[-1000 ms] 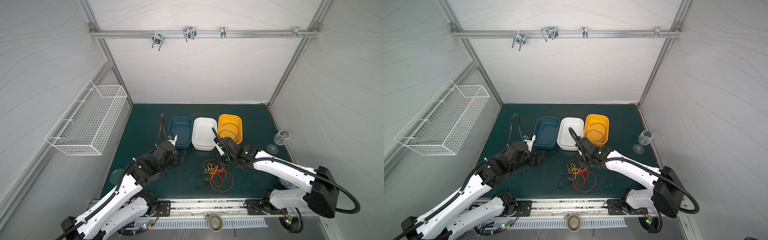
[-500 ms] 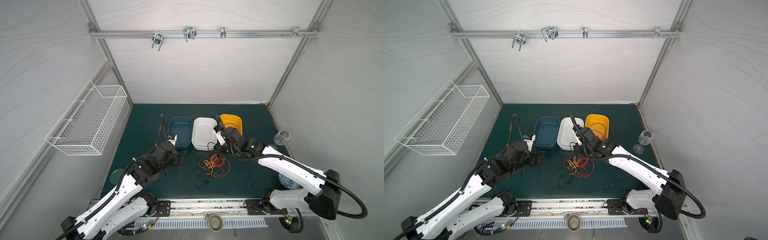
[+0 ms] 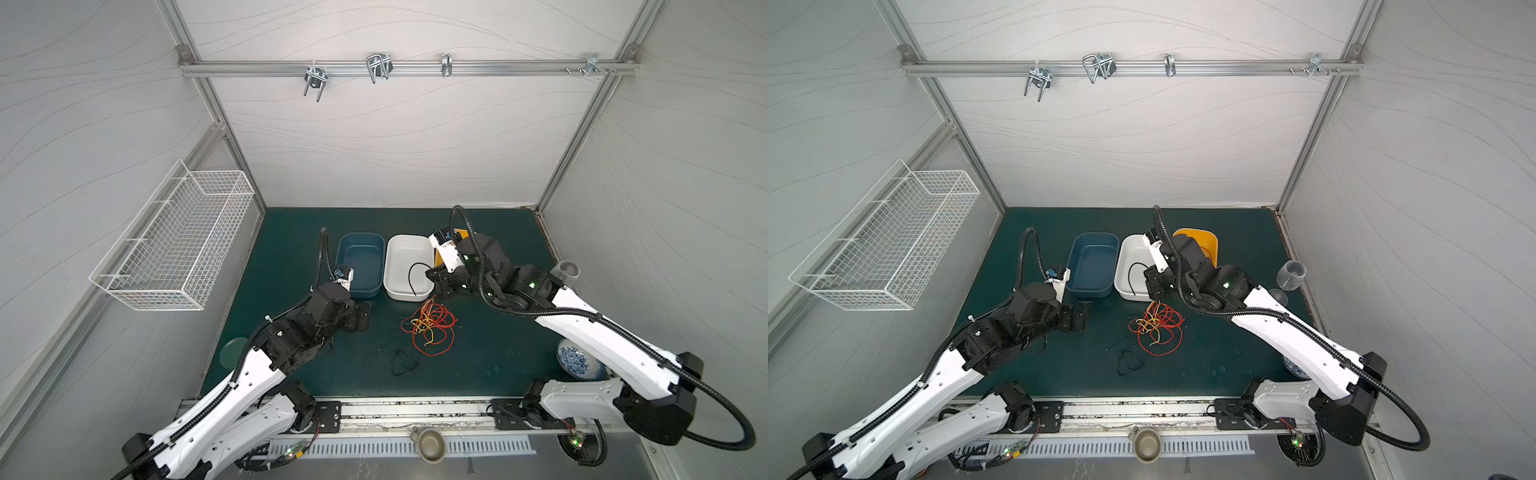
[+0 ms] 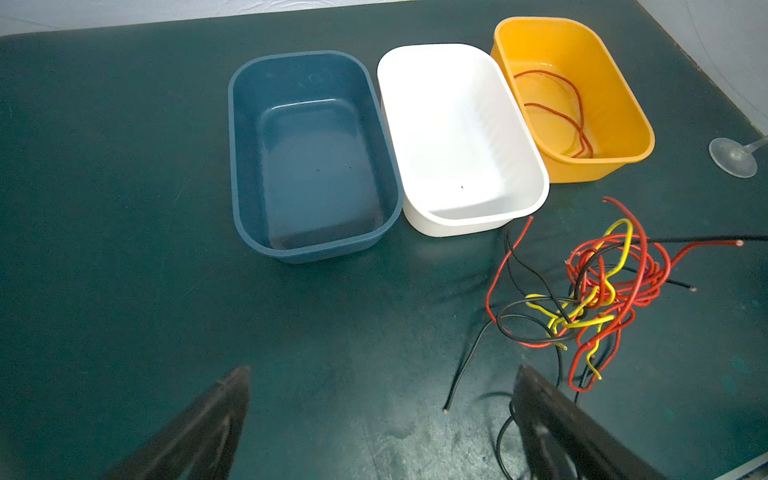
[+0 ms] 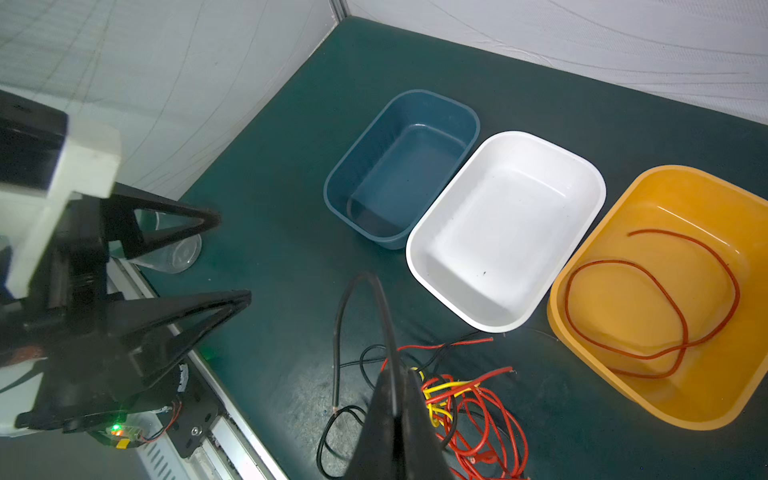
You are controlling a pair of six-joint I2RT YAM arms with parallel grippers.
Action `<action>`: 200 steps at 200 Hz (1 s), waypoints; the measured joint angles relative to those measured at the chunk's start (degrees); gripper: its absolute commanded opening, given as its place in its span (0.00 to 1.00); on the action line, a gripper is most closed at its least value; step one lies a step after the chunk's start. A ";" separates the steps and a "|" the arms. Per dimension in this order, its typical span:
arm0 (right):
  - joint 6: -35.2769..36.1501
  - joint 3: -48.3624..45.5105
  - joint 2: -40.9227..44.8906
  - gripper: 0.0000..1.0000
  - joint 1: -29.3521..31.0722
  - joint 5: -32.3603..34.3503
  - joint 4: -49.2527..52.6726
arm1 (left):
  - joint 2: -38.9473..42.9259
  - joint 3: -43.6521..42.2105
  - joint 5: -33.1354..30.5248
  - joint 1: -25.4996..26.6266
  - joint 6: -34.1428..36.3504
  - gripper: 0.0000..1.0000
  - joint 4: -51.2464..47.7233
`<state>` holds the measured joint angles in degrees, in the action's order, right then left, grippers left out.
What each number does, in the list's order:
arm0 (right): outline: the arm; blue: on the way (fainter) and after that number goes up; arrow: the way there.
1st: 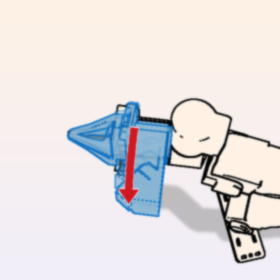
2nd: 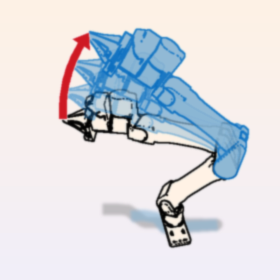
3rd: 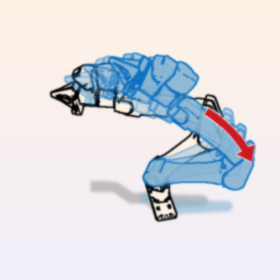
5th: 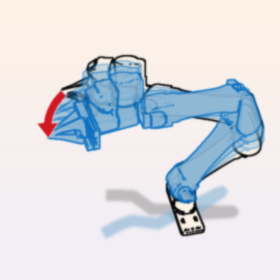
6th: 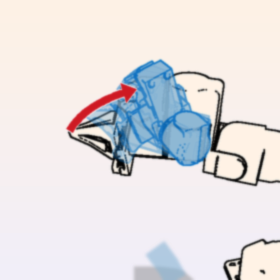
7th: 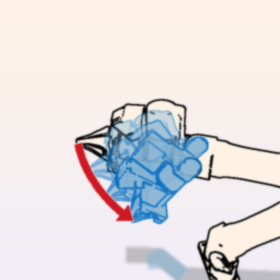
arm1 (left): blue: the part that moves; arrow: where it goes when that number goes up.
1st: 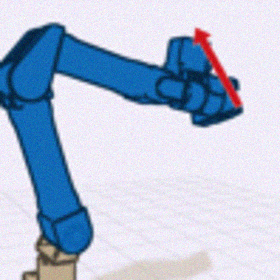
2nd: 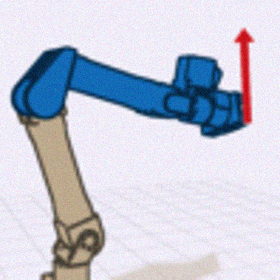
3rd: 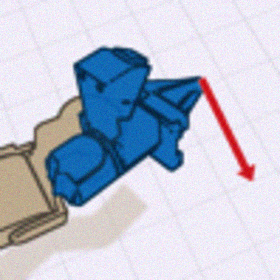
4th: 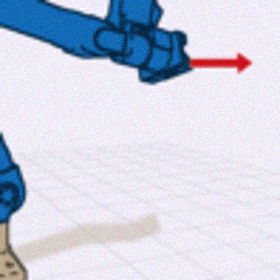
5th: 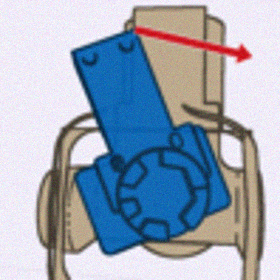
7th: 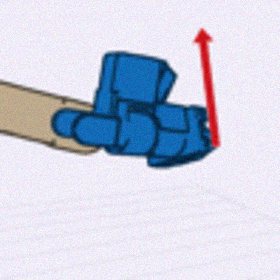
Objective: Untangle the cables
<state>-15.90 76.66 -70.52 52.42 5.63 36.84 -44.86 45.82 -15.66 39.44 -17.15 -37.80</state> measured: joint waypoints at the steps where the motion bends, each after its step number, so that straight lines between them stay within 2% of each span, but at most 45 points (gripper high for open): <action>1: 0.00 0.13 0.00 0.00 0.00 -0.02 0.04 | 0.00 0.00 0.00 0.00 0.00 1.00 -0.02; 80: 1.01 6.51 0.22 0.00 0.00 -1.51 2.32 | 0.00 0.00 0.13 0.00 0.00 1.00 0.00; 118: 0.98 5.95 1.29 0.00 0.00 -3.82 1.68 | -0.98 0.02 3.21 0.00 -0.42 1.00 -0.11; 152: 0.94 3.93 2.97 0.00 0.00 -5.79 0.00 | -7.02 3.61 11.02 0.00 -4.28 1.00 -3.48; 174: 0.90 3.13 3.54 0.00 0.00 -6.69 -0.76 | -9.92 4.13 20.68 0.00 -8.98 1.00 -2.60; 200: 0.83 2.82 3.58 0.00 0.00 -7.82 -1.29 | -11.91 0.70 30.10 0.00 -16.28 0.99 2.14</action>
<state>-15.07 79.48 -66.94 52.42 -2.20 35.55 -56.77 46.52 14.44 39.44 -33.43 -35.66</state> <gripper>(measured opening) 0.057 0.996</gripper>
